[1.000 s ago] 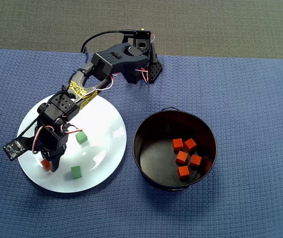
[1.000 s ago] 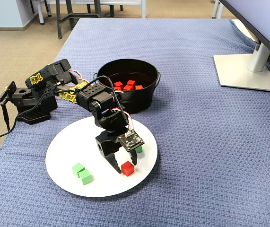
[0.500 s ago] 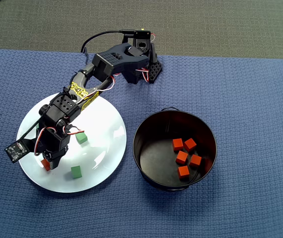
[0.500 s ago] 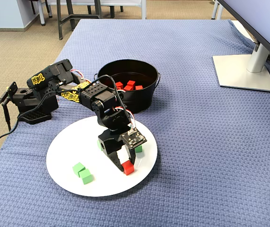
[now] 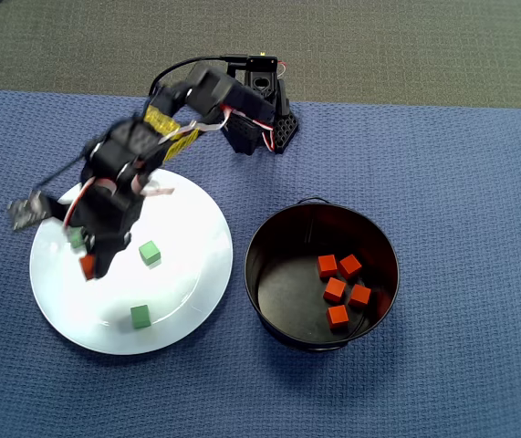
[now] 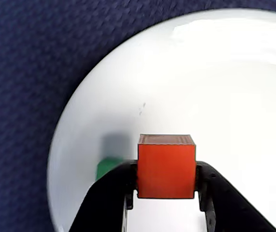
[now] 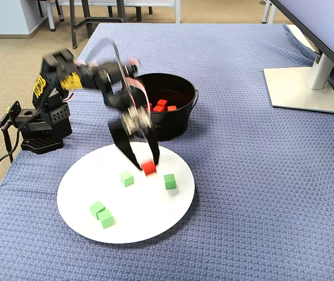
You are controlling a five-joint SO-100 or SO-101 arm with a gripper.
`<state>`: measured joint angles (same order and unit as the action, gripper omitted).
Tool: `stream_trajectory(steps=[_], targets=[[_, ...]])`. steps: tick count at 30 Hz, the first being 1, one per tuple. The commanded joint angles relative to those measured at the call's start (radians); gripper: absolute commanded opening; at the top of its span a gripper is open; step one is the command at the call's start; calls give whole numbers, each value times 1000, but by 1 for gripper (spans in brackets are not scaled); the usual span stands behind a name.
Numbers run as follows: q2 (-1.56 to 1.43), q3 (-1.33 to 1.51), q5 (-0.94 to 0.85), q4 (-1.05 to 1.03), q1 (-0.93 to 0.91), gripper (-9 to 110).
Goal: Pick up the red cubes from the white plate and place them in the black recipient
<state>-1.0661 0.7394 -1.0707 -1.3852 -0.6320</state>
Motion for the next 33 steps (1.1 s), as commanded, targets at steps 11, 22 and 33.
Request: stream_trajectory(steps=[11, 22, 33], targets=[[-798, 589, 259, 20, 403, 0], [-884, 857, 696, 213, 755, 0], [-917, 902, 874, 213, 884, 26]])
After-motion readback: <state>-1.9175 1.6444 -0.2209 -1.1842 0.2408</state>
